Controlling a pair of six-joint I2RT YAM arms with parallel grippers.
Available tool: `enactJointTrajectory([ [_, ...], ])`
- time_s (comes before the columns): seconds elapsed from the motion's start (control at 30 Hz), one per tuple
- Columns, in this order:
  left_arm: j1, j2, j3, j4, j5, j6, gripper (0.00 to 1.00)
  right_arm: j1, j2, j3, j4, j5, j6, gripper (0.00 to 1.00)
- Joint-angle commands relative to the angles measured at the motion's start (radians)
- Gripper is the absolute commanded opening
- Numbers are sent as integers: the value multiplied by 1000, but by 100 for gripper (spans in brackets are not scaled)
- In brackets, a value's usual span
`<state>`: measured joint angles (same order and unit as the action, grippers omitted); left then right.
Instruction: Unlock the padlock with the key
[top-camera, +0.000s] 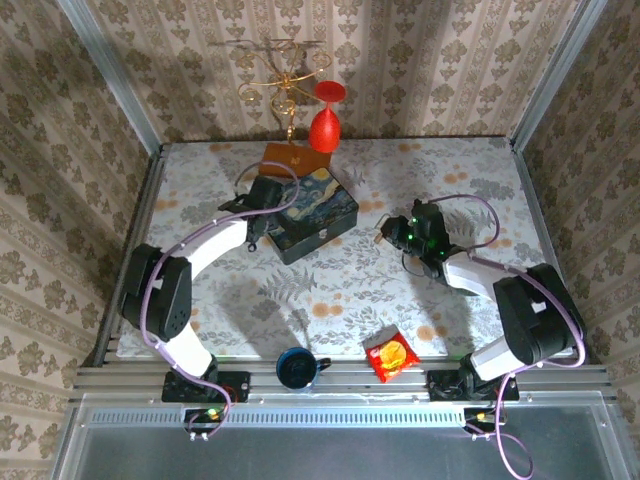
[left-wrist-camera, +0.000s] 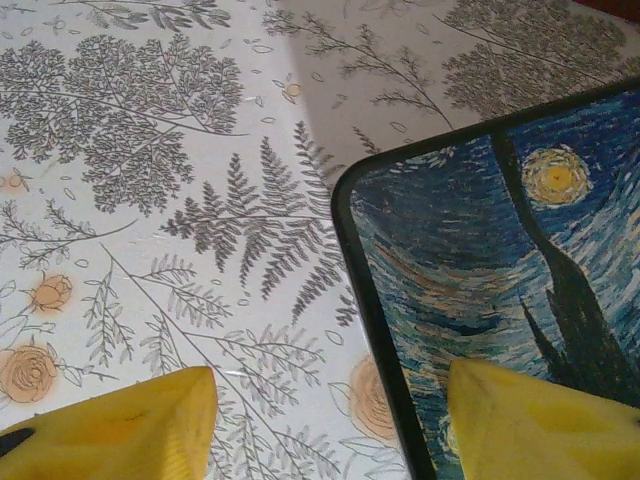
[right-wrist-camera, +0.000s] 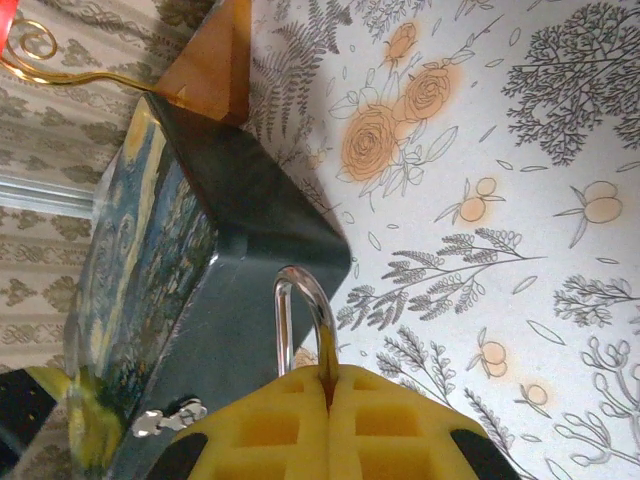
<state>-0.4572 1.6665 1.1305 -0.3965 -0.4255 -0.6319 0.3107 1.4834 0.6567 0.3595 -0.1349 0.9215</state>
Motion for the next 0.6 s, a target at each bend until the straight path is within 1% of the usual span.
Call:
enactJointTrajectory([
  [0.0,68,-17,-54,0,65,-6,62,-11,-79,-16,-113,12,-76,0],
  [0.03,81,-23,-59,18,85,-5,63,-14,-86,-13,-157,20,-97,0],
  [0.07,90,-26,-62,34,101,0,65,-16,-128,-10,-194,29,-114,0],
  [0.17,111,-24,-56,62,142,33,69,-15,-189,9,-329,74,-168,0],
  [0.33,115,19,-14,95,190,94,73,-15,-269,39,-529,167,-243,0],
  [0.47,115,65,19,136,246,124,77,-16,-310,49,-595,199,-275,0],
  [0.57,115,104,57,152,307,138,78,-16,-310,65,-627,205,-293,0],
])
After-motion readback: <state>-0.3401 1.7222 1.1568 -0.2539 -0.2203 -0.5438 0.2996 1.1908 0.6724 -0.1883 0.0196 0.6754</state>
